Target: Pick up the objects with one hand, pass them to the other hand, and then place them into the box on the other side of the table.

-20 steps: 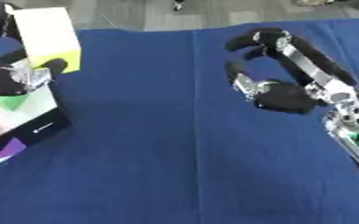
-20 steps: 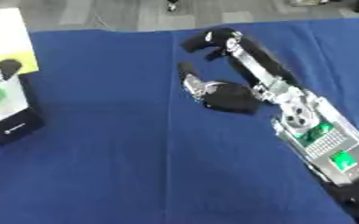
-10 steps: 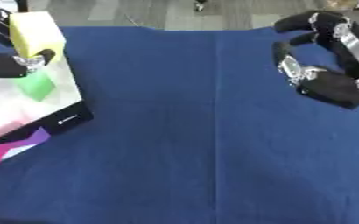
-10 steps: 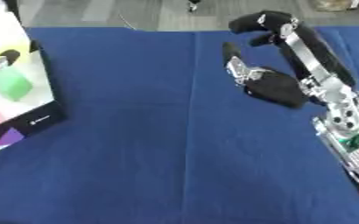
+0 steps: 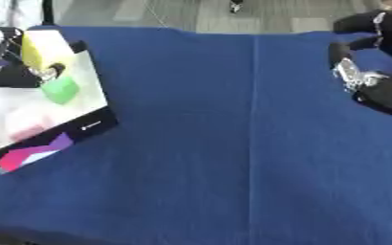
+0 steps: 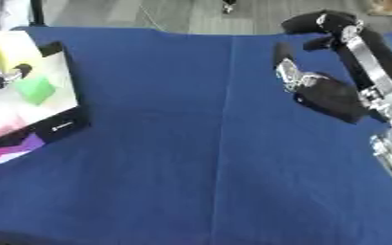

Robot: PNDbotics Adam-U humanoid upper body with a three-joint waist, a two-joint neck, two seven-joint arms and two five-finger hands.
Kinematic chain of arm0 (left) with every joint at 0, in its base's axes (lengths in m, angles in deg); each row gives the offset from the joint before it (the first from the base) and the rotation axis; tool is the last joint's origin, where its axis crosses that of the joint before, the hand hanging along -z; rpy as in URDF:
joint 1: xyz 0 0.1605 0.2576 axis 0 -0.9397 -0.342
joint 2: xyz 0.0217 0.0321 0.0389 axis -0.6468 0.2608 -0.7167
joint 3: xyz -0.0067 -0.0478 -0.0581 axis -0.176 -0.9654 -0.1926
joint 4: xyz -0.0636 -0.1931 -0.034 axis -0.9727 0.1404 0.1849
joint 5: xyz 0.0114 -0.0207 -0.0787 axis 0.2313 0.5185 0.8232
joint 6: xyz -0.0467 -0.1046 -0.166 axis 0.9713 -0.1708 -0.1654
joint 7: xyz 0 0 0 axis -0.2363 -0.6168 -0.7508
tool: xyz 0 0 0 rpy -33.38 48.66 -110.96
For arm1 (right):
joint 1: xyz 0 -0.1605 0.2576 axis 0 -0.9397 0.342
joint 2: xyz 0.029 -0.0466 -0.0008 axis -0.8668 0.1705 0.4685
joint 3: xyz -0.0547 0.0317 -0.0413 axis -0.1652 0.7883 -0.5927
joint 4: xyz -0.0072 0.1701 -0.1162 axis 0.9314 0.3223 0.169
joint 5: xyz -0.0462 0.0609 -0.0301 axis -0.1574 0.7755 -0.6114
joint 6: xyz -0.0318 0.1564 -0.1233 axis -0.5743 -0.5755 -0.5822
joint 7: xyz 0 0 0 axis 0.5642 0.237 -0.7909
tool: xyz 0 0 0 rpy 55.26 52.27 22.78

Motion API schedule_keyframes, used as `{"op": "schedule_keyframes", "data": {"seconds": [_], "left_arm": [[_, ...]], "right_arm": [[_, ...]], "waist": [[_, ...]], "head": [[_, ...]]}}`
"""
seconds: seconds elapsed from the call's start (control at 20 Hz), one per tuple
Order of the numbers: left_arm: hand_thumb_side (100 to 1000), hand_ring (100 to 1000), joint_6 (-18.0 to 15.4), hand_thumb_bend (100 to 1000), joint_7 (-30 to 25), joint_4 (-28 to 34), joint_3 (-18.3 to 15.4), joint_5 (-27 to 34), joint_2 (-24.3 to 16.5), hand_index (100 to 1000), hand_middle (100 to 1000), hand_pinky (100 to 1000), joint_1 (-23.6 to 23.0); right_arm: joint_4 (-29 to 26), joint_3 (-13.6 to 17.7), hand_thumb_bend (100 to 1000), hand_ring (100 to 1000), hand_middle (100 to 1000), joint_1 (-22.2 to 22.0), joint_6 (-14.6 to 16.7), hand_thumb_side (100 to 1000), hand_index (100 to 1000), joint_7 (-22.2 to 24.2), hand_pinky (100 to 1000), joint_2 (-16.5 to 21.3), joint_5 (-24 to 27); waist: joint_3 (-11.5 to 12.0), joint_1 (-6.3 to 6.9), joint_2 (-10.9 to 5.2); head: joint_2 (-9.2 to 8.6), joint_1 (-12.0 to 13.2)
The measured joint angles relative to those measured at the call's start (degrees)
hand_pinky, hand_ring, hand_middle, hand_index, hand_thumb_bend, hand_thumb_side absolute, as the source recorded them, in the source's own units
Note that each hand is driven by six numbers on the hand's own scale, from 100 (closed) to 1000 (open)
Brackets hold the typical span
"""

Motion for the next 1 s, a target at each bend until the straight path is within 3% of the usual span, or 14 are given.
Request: {"op": "schedule_keyframes", "data": {"seconds": [0.25,0.35,0.5,0.65,0.8,1.0], "left_arm": [[221,641,0.5,377,-1.4,-2.7,-0.2,-1.3,1.0,655,568,670,0.1],[223,646,0.4,433,-1.8,-3.5,-0.3,-1.8,1.1,662,577,672,0.2],[390,738,0.3,685,-2.1,-4.4,-0.3,-2.9,1.1,773,700,739,0.2],[485,772,0.5,838,-2.0,-4.8,-0.3,-5.0,1.1,817,731,777,0.1],[571,771,1.5,896,-1.3,-4.9,-0.4,-7.6,1.1,818,729,775,0.0],[557,768,2.9,895,0.0,-4.7,-1.0,-9.3,1.1,817,723,771,-0.5]], "right_arm": [[0.0,0.2,151,845,709,-0.4,0.1,494,769,-0.7,759,-0.1,0.1],[0.0,0.3,151,845,709,-0.4,0.0,493,769,-1.0,758,-0.1,0.1],[0.0,0.5,149,846,709,-0.5,0.0,493,769,-1.3,758,-0.1,0.1],[0.0,0.5,148,846,710,-0.5,0.1,492,770,-1.6,759,-0.1,0.1],[0.0,0.8,149,846,710,-0.5,0.1,490,770,-1.8,759,-0.2,0.1],[0.0,0.9,149,846,710,-0.5,0.1,485,770,-2.2,758,-0.2,0.2]], "waist": [[-0.1,-0.29,0.00],[-0.1,-0.29,0.00],[-0.1,-0.29,0.14],[-0.1,-0.29,0.15],[-0.1,-0.29,0.15],[0.0,-0.29,0.15]], "head": [[-0.01,0.8],[-0.12,0.8],[-0.21,0.8],[-0.21,0.7],[-0.19,0.1],[0.05,-0.9]]}}
